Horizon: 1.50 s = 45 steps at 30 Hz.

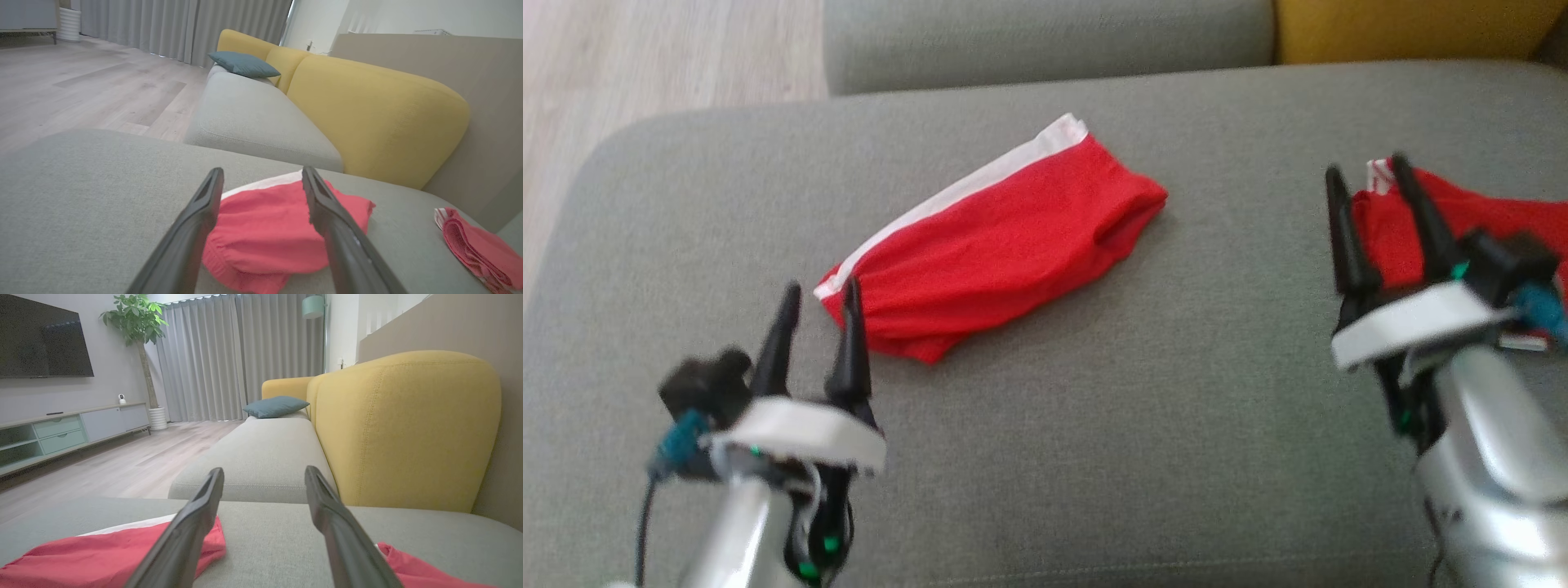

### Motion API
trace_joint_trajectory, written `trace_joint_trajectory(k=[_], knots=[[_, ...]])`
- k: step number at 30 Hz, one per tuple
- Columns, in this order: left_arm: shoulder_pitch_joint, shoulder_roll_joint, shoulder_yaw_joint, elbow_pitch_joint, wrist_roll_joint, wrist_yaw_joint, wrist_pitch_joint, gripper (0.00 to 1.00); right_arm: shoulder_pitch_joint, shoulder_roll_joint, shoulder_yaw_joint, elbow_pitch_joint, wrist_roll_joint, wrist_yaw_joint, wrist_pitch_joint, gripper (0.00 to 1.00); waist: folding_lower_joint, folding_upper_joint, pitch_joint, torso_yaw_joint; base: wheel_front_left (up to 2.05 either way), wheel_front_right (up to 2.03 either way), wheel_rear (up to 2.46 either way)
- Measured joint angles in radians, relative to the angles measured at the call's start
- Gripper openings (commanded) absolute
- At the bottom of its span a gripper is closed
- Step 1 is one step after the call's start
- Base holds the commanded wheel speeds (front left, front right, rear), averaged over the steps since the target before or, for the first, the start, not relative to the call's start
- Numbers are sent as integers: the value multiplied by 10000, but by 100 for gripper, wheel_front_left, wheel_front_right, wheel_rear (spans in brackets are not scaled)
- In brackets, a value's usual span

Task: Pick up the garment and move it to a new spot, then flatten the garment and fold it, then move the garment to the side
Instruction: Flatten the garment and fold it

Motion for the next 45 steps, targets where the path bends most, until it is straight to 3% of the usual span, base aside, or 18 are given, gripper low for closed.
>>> trace_joint_trajectory(k=[10, 21, 29, 33, 37, 45], knots=[[1347, -623, 493, -378, 1152, -508, 0, 100, 2729, 1206, -1127, -1131, -1517, 0, 0, 100, 0, 0, -545, -238, 0, 0, 0], [1590, -713, 750, -305, 1553, -894, 0, 100, 3009, 1607, -1432, -1509, -1618, 0, 288, 100, 0, 0, -541, 179, 0, 0, 0], [1440, -732, 397, -186, 1432, -892, 0, 100, 2814, 1789, -1850, -1139, 993, 0, 1864, 100, 0, 0, -42, 829, 0, 0, 0], [1023, -742, 244, -109, 1365, -874, 0, 100, 1715, 1852, -2305, -441, 2938, 0, 2913, 100, 0, 0, 436, 1410, 0, 0, 0], [857, -759, 2, -40, 1312, -863, 0, 100, 850, 1852, -2554, 357, 4163, -2, 3436, 100, 0, 0, 813, 1941, 0, 0, 0], [482, -765, -443, -2, 1271, -890, 0, 100, -337, 1858, -3306, 1847, 5398, -2, 3935, 100, 0, 0, 1370, 2882, 0, 0, 0]])
